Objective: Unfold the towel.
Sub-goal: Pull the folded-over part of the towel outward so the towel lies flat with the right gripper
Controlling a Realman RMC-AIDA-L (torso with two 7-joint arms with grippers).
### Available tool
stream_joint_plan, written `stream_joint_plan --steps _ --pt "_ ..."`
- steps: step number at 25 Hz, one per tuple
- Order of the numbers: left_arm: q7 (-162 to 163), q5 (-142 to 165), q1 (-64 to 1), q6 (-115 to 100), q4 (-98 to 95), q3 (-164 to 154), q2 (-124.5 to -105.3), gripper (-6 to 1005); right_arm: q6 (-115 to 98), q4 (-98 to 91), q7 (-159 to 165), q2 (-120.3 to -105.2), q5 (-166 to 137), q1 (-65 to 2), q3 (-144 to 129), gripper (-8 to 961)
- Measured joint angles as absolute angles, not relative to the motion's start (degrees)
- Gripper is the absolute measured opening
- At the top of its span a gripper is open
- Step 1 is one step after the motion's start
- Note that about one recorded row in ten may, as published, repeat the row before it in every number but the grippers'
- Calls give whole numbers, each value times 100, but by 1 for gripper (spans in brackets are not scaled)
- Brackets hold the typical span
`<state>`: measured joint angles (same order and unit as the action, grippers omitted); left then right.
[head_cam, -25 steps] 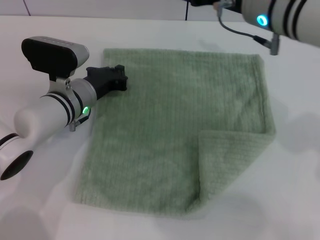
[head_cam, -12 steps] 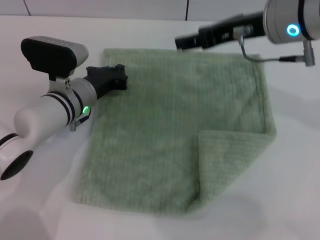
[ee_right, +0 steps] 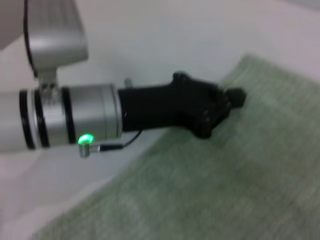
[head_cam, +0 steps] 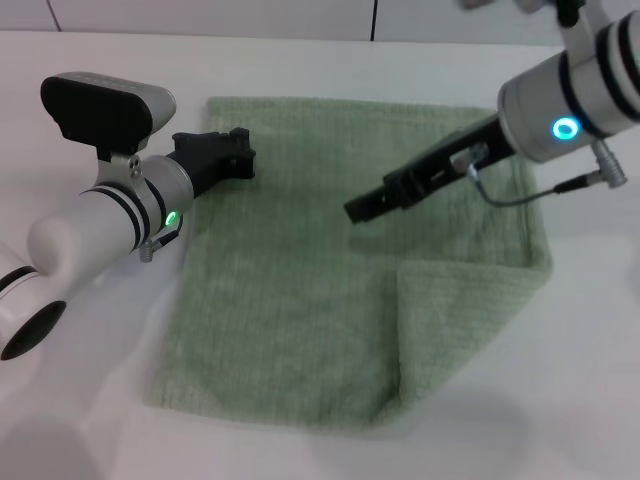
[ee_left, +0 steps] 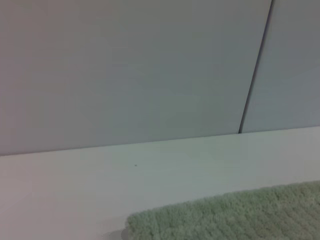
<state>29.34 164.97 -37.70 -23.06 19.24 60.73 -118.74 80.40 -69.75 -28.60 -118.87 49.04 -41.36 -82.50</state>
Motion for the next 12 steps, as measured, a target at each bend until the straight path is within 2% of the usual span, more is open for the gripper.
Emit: stream_joint_plan --steps 12 --pt "2971 16499 -3778 -2268 1924 6040 -11874 -2 8138 -6095 -3285 -11892 4911 -4546 -8290 701"
